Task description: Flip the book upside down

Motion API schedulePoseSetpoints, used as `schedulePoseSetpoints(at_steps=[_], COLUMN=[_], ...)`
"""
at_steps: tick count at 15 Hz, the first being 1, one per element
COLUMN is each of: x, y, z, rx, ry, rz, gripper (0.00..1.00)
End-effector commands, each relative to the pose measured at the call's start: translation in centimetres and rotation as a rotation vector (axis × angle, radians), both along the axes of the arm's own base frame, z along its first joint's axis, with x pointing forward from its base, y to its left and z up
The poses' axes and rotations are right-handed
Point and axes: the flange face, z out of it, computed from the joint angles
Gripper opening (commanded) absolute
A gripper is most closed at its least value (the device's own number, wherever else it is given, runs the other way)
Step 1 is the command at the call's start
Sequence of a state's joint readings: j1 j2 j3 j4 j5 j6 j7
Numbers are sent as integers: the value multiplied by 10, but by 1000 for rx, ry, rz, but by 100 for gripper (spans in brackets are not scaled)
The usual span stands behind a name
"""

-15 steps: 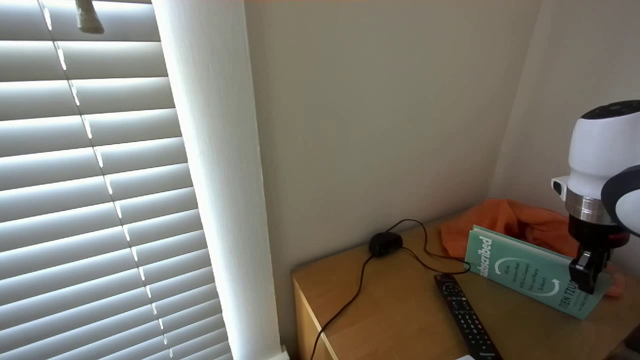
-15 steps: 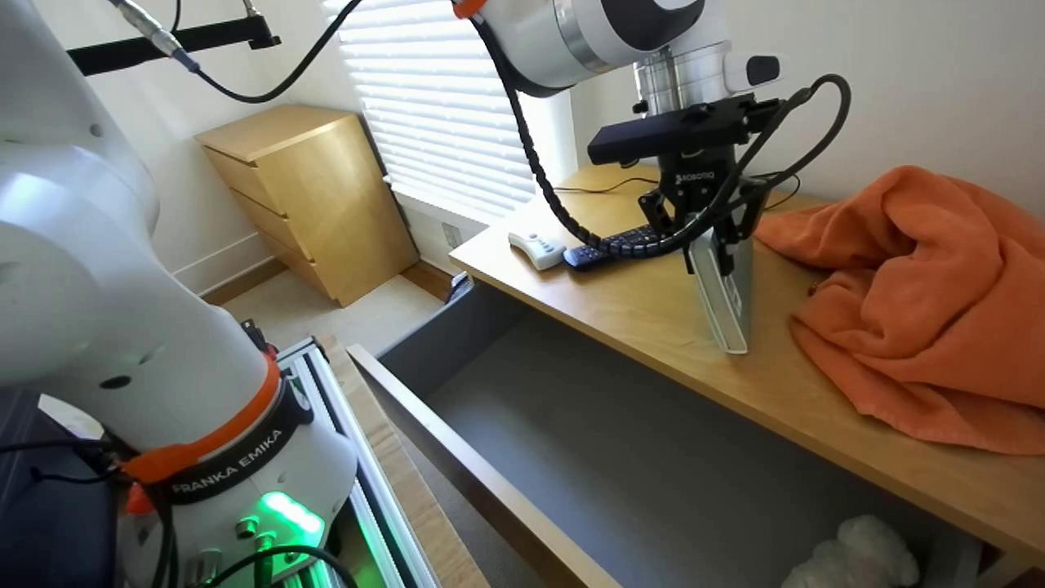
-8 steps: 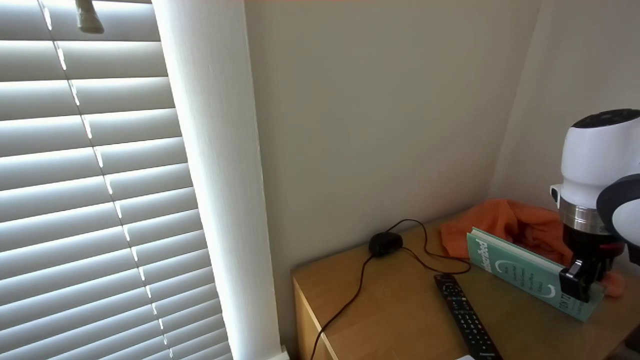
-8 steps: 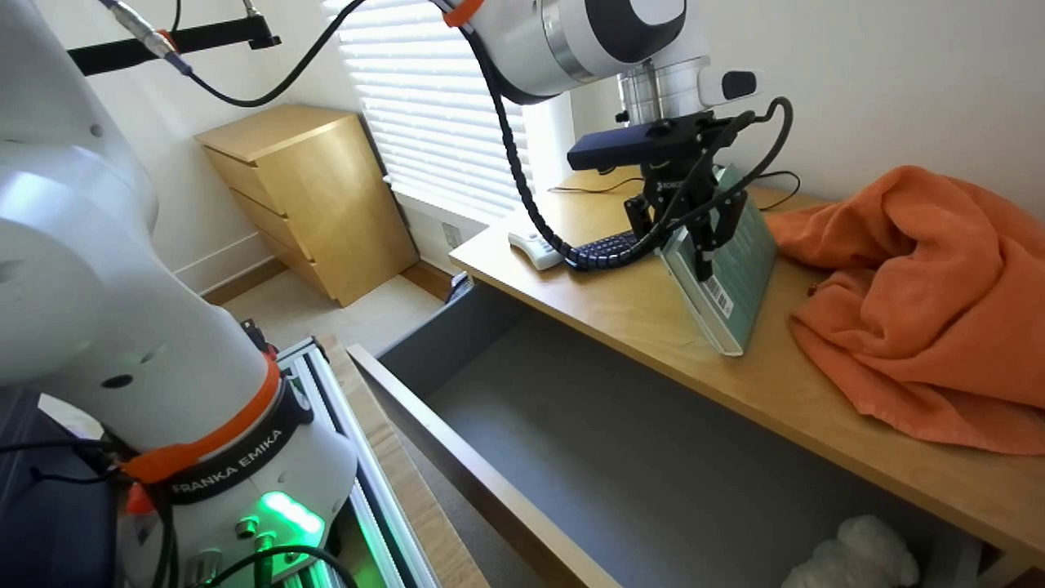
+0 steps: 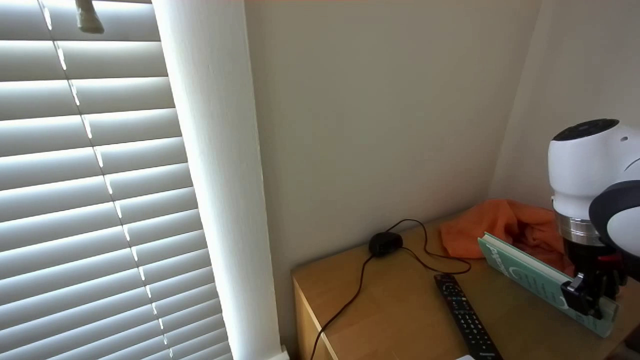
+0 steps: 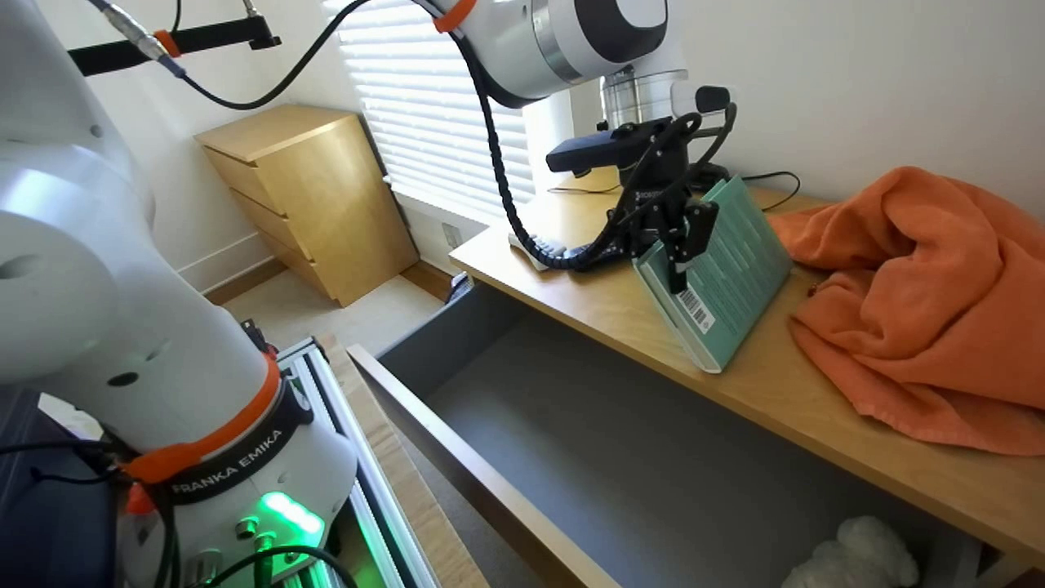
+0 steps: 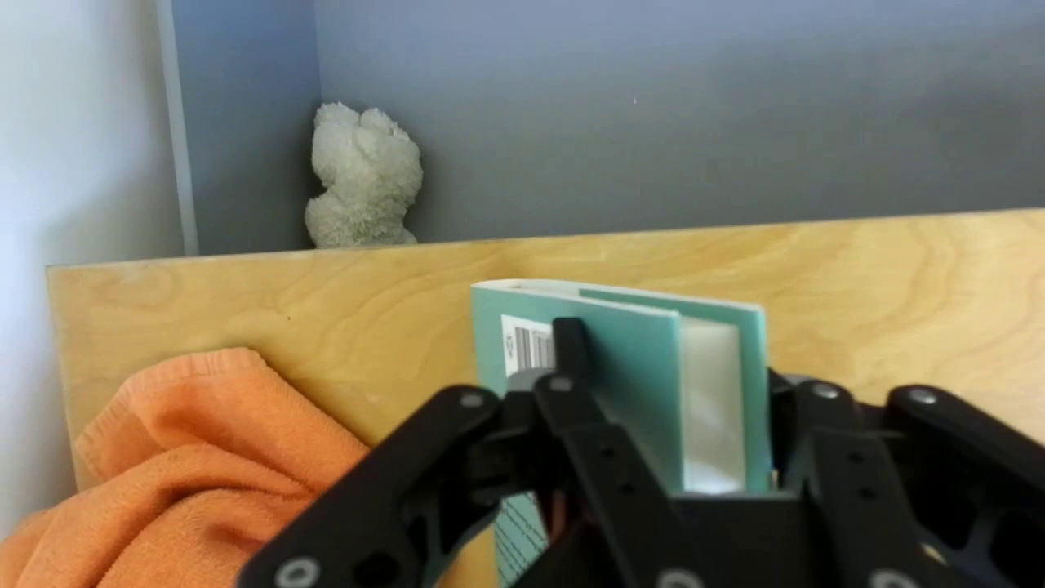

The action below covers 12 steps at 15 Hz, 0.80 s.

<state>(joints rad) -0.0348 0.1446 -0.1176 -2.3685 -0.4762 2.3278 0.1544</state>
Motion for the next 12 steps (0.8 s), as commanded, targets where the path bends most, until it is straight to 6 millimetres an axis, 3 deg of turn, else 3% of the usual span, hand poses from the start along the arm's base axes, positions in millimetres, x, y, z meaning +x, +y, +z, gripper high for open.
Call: schedulePoseSetpoints(at_steps=[1,4,6,7,9,12], x=[-13,-12,-13,-12,-10,-10], y=[6,7,10,10,10,14], z=[-12,-21,-28,-29,-32,-41], rx=[-32,-17,1,3,12,34], ry=[53,53,49,48,35,16], rz=[-12,35,75,79,86,110], gripper=[12,12,36,60,67,90])
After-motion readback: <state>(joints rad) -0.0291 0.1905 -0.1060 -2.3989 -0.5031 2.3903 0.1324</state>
